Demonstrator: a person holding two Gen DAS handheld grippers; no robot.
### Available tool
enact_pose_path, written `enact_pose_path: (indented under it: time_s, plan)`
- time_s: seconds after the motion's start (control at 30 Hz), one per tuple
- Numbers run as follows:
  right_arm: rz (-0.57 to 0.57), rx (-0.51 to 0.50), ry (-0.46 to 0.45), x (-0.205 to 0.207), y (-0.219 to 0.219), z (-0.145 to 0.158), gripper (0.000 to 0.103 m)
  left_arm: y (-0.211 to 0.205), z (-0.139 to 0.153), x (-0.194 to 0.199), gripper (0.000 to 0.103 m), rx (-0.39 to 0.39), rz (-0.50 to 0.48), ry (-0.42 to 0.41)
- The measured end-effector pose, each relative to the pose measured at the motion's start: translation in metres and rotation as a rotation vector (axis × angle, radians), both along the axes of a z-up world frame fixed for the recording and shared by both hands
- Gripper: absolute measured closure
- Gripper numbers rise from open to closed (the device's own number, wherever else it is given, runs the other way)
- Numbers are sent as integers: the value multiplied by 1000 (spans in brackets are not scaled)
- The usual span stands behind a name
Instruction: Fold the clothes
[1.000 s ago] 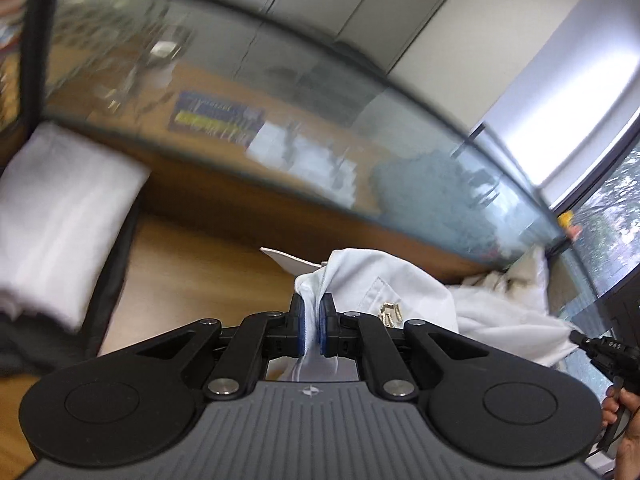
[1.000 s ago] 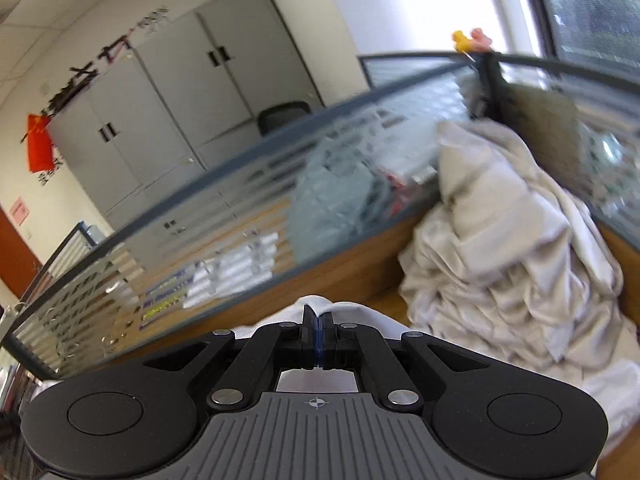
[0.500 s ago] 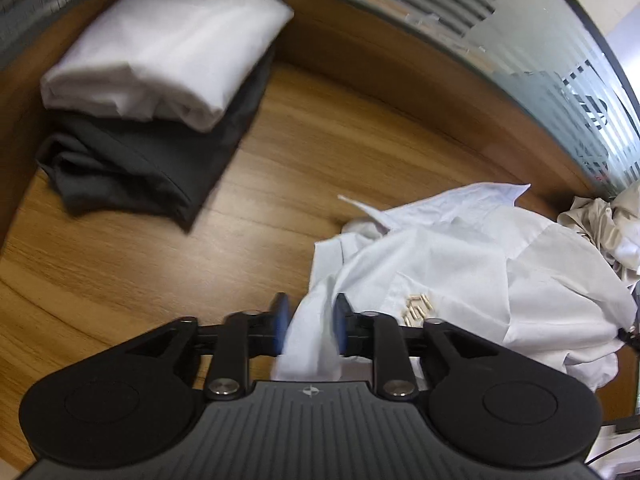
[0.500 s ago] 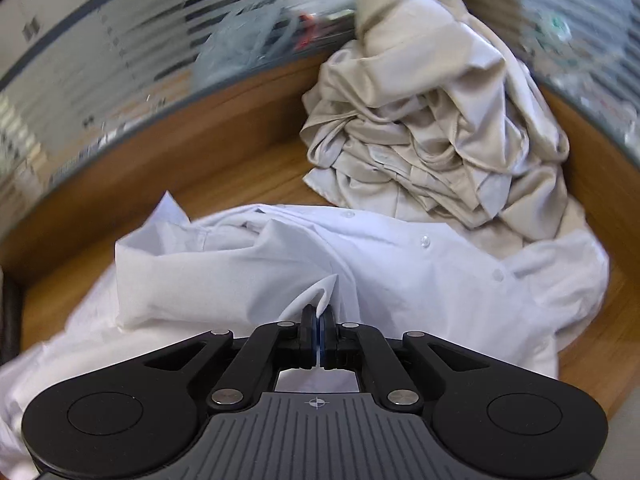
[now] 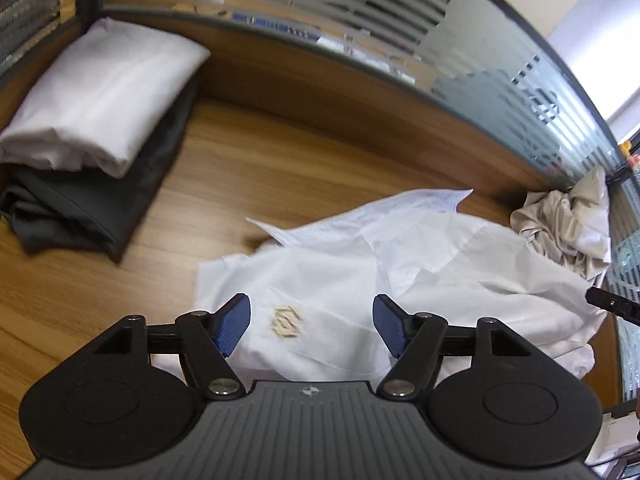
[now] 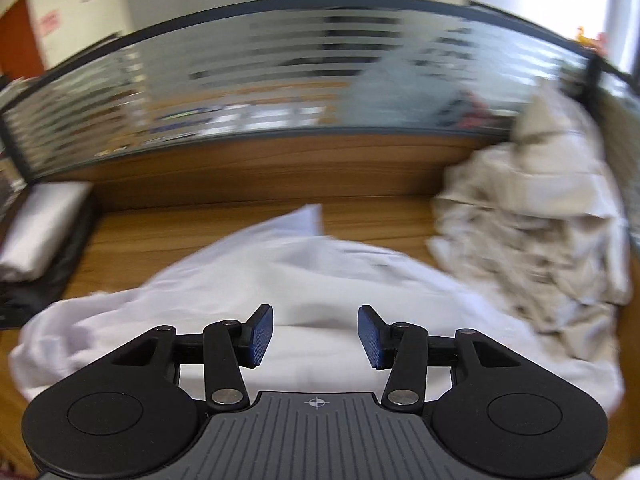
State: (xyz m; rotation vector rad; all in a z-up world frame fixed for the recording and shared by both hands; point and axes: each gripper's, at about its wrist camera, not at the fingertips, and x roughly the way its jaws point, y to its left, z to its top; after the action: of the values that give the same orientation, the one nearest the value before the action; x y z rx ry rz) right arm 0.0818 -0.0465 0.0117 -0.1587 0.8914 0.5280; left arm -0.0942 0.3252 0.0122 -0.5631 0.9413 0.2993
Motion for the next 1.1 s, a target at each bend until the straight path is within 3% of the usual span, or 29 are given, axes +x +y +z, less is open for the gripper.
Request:
enact_pose_path:
  time_s: [0.17, 0.33, 0.53, 0.57, 0.63, 0.67, 0.7, 0.77, 0.9, 1.1]
  plan:
    - [244, 28, 57, -17, 59, -16, 50, -24, -11, 14, 27, 52, 3, 33]
    - [480, -9, 54, -40, 110, -38, 50, -41, -20, 28, 27, 119, 42, 70]
    - [593, -59, 41, -49, 138, -67, 50, -50, -28, 30, 28, 190, 92, 97]
    - [611, -80, 30, -50, 141, -71, 51, -49, -29, 29, 36, 198, 98, 99]
    - [641, -117, 7, -51, 145, -79, 52, -45, -31, 23, 66, 197, 116, 86]
    - [643, -131, -4, -50, 145, -82, 59, -42, -31, 20, 83, 176, 124, 75]
    - [642, -141, -9, -48, 145, -85, 74, -37, -31, 17, 92, 155, 133, 65]
    - [630, -141, -2, -43, 143, -87, 97, -28, -29, 12, 98, 112, 152, 44]
    - [573, -66, -52, -34, 128, -67, 101, -12, -5, 15, 99, 109, 142, -33]
    - [375, 96, -176, 0, 94, 5, 101, 23, 69, 40, 100, 113, 105, -208]
